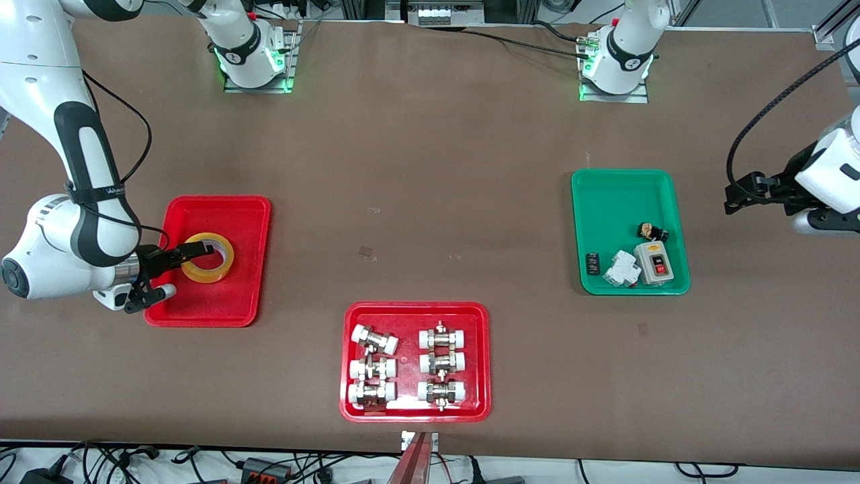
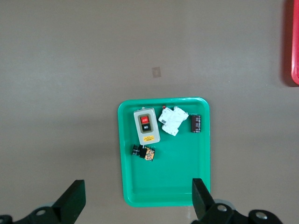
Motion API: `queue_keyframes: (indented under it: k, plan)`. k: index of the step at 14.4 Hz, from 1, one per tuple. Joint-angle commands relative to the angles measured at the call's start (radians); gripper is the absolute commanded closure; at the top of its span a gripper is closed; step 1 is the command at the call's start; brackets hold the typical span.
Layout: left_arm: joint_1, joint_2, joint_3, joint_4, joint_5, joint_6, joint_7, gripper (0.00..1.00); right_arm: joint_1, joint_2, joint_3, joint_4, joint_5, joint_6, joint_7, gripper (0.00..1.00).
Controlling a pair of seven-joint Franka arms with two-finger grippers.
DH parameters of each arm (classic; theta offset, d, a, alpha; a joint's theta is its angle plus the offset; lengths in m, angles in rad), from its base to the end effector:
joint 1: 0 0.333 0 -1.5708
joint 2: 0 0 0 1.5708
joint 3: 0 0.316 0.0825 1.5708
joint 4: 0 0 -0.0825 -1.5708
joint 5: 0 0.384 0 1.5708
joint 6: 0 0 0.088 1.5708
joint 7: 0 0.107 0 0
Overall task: Left arm passes tape to right arm into tray
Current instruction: 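Lower the tape into the red tray and open the right gripper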
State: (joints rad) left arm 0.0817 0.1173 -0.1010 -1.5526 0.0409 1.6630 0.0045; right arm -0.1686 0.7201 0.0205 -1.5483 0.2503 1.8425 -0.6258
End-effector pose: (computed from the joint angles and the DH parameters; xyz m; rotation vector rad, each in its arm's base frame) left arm 0.5963 -0.0042 0.5740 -3.1123 0.0421 0.0095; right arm 0.6508 -0.0788 0.2011 -2.6879 -0.4831 0.4217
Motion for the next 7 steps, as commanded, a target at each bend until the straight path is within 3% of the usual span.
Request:
queue_keyframes:
  k: [1,7]
  plan:
    - [-0.02,-0.065,0.006,-0.052,-0.012,-0.018,0.008,0.0,-0.02,0.002,0.006,-0.036,-0.014,0.058,-0.098,0.0]
    - [-0.019,-0.082,-0.014,-0.049,-0.012,-0.057,0.003,0.0,0.018,-0.034,0.012,-0.044,-0.016,0.058,-0.109,0.0]
